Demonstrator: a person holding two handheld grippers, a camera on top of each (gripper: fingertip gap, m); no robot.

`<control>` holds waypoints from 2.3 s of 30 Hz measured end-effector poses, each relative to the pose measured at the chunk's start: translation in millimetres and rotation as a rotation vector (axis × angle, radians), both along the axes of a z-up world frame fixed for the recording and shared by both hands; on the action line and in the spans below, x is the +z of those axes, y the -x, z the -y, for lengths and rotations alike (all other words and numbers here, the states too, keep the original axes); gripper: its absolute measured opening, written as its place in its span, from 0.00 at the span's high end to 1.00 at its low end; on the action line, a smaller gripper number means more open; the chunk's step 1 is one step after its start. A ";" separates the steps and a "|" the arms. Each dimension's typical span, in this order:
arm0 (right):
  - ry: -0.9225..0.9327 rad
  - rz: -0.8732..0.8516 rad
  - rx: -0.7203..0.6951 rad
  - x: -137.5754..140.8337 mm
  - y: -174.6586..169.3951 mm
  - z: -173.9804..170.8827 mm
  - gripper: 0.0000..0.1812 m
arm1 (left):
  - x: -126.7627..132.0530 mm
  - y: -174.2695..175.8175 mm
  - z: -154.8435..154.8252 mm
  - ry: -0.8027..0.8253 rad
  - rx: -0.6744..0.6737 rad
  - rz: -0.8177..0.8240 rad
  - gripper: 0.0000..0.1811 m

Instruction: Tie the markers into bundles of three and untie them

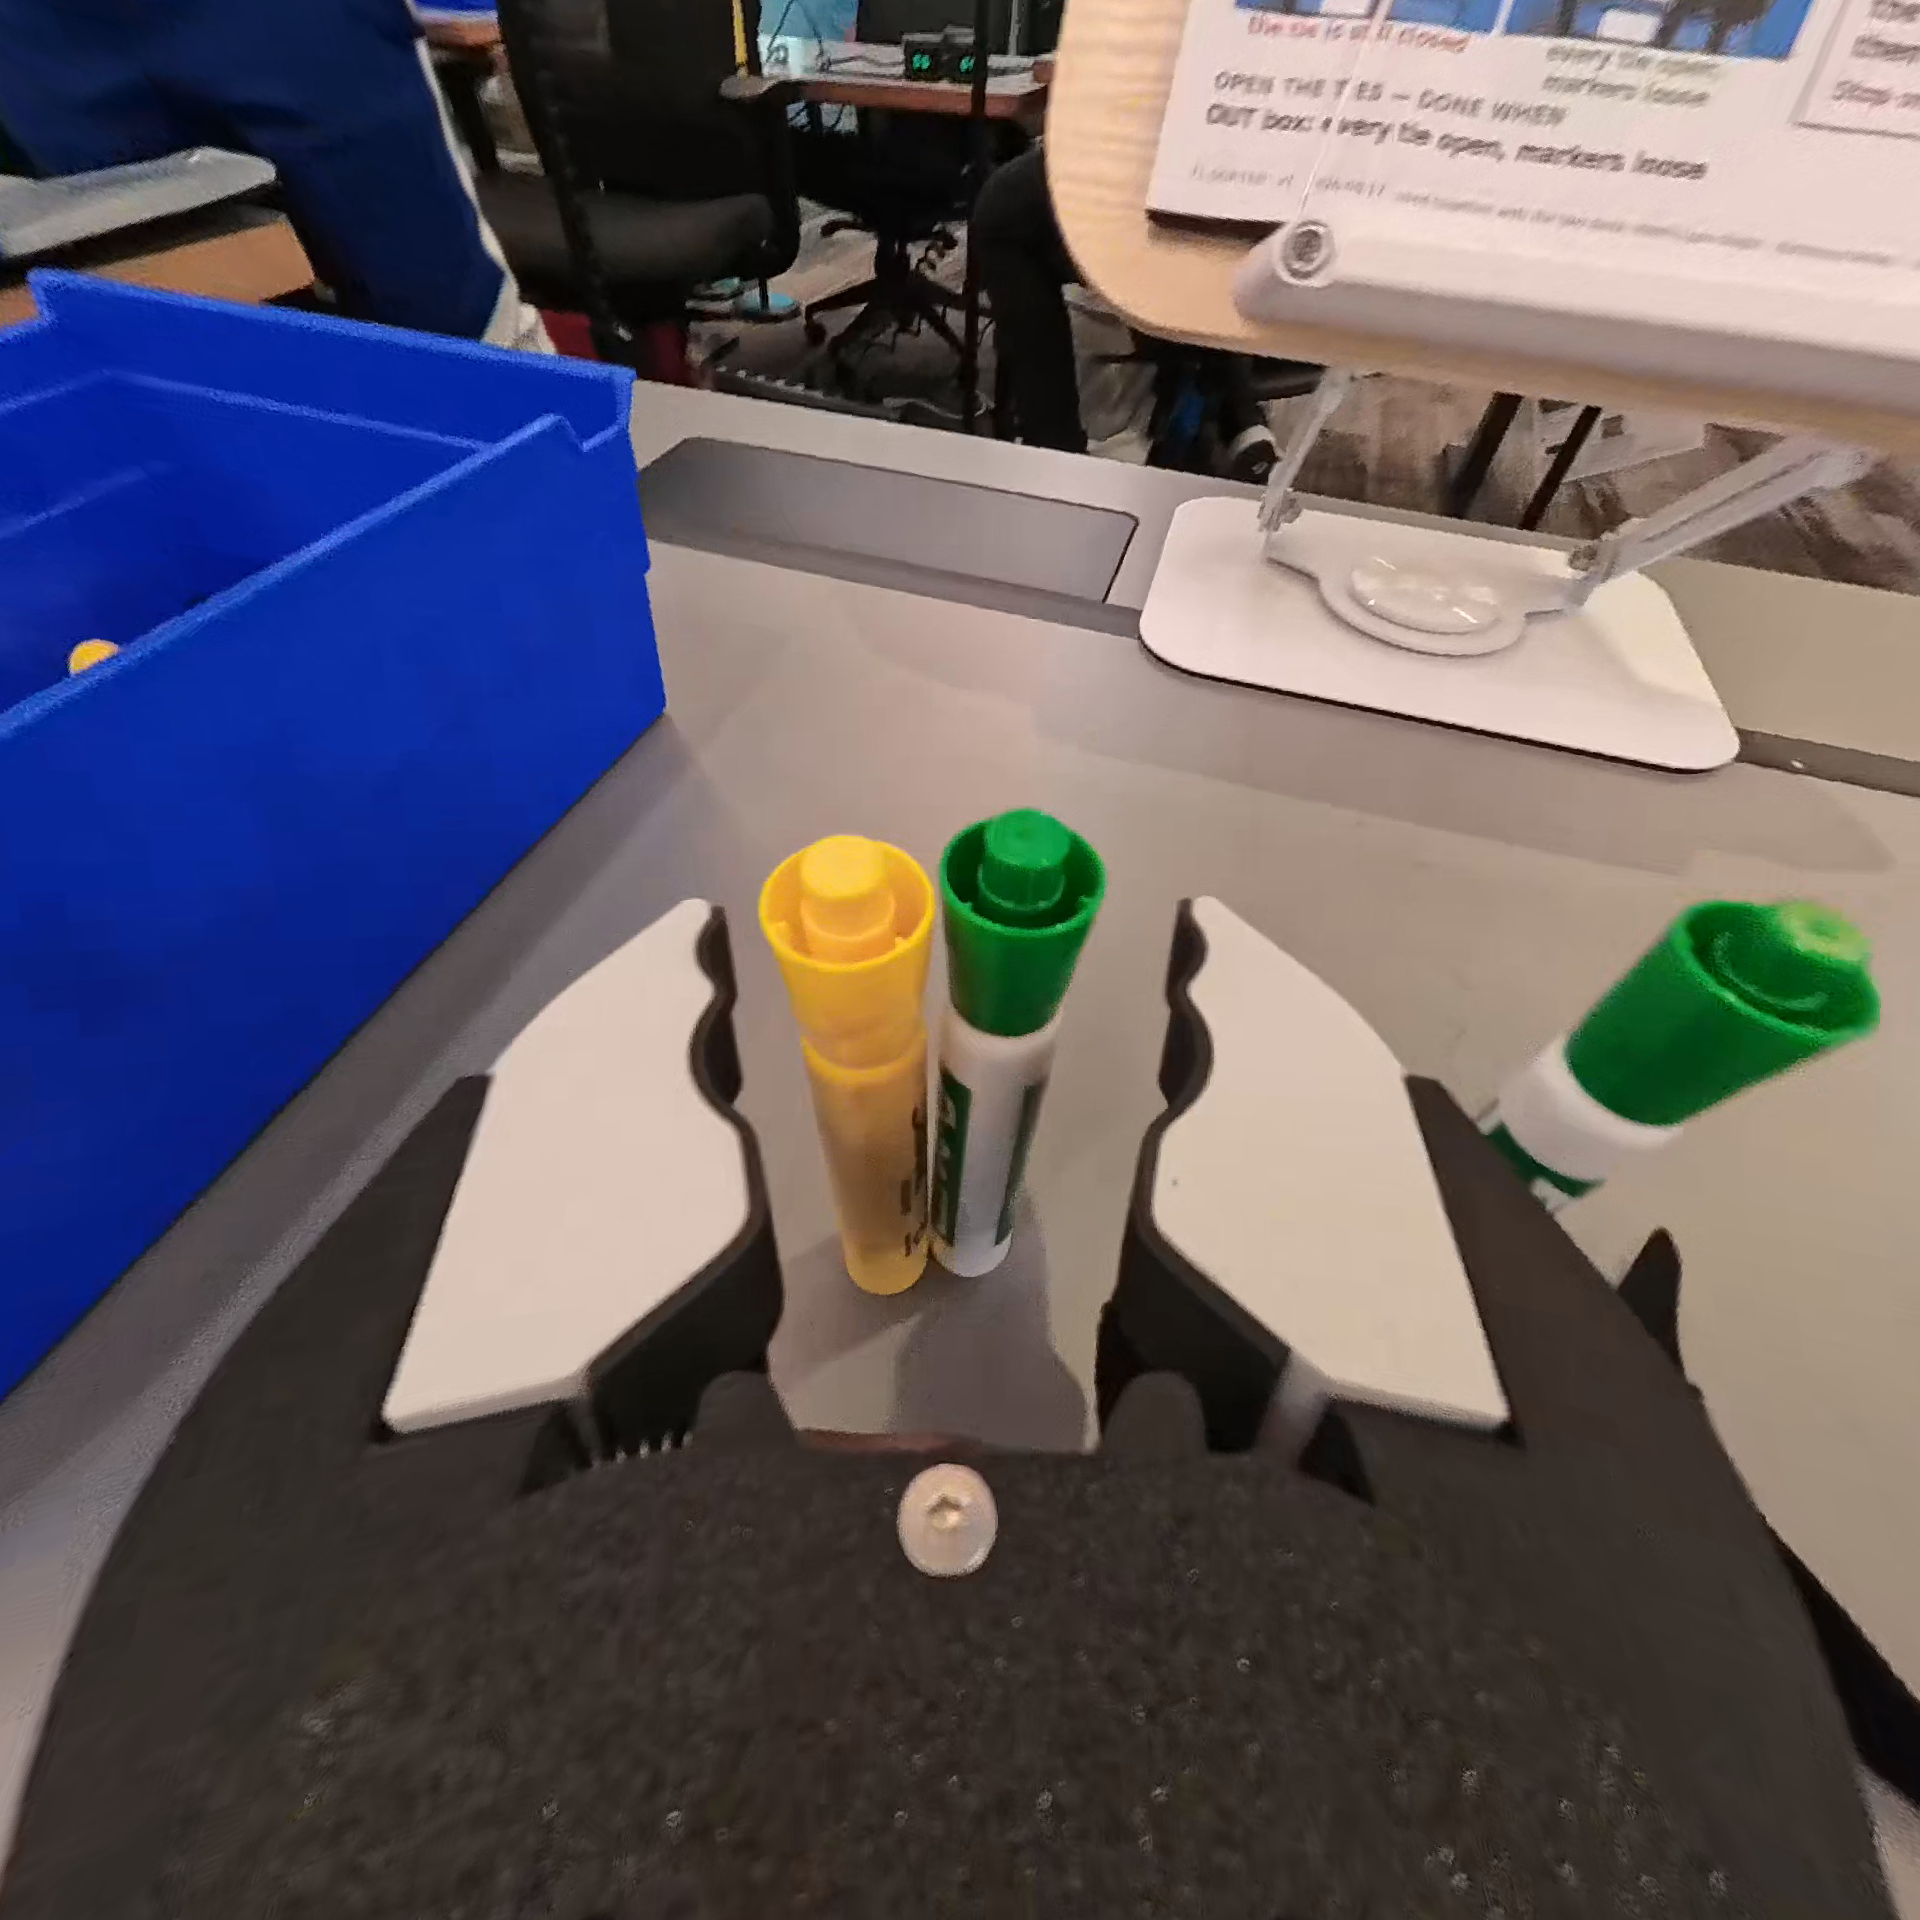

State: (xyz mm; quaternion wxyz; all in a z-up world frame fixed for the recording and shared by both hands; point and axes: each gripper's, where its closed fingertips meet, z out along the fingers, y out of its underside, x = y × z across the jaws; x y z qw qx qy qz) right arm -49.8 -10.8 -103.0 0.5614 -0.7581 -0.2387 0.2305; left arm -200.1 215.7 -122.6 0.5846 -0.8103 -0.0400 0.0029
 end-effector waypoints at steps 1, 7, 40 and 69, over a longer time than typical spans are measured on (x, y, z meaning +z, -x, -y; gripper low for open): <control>0.001 -0.004 -0.001 0.0 -0.5 -0.2 0.64 | -0.6 0.1 -1.2 0.003 0.004 0.018 0.60; 0.007 -0.009 -0.003 -0.7 -0.8 -1.0 0.64 | -2.0 1.2 -4.7 0.013 0.020 0.000 0.64; 0.035 -0.109 0.009 2.5 -9.5 -0.7 0.65 | 17.2 0.8 13.4 -0.097 0.014 0.010 0.67; 0.044 -0.123 0.019 1.8 -8.3 0.2 0.65 | 16.9 2.5 11.8 -0.084 -0.017 -0.034 0.79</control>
